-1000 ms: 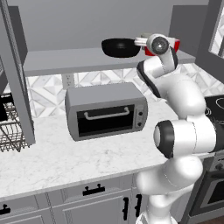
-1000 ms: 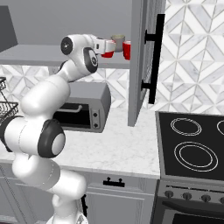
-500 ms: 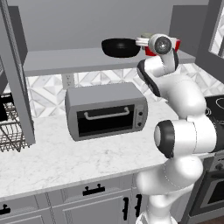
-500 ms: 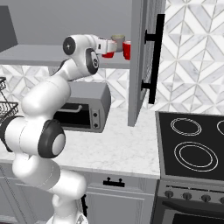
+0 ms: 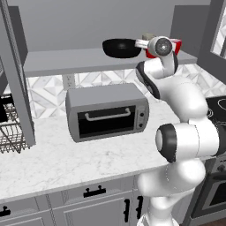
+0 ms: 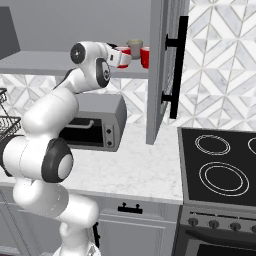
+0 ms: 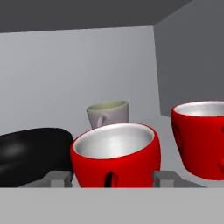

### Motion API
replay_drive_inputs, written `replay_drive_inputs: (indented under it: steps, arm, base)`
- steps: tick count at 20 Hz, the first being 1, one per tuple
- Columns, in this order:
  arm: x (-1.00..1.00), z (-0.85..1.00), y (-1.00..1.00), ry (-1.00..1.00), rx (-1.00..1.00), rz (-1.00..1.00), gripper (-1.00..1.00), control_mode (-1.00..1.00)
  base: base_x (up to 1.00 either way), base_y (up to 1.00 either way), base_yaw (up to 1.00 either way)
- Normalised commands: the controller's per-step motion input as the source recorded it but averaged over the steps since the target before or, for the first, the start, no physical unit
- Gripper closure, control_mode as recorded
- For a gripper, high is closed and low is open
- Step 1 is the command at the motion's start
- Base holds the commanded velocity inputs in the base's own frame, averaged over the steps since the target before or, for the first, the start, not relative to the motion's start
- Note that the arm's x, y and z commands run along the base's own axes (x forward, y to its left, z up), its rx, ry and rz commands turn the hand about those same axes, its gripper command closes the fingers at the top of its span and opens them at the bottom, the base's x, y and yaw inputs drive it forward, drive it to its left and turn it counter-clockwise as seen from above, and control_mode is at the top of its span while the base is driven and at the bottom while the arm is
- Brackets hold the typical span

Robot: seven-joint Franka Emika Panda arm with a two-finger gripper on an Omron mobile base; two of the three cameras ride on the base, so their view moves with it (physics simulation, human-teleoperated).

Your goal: Gather all objects into one cabinet and sort the glasses and bowls to opposite sides.

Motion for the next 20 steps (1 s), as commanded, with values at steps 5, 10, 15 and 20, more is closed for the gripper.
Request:
replay_drive_inputs:
  steps: [5,10,15,20]
  arm:
    - [0.00,0.07,0.00,0.00,0.10,0.00,-1.00,-1.00]
    - [-0.04,0.39,0.00,-0.05,0.03,0.01,-1.00,-1.00]
    - [-0.52,0.17,0.00,-0.06,0.00,0.06,-1.00,-1.00]
    - [-1.00,0.01,0.00,-0.04,0.00,0.13,-1.00,-1.00]
  base:
    - [0.00,0.00,0.00]
    - [0.00,0.00,0.00]
    - [0.00,0.00,0.00]
    - [0.00,0.00,0.00]
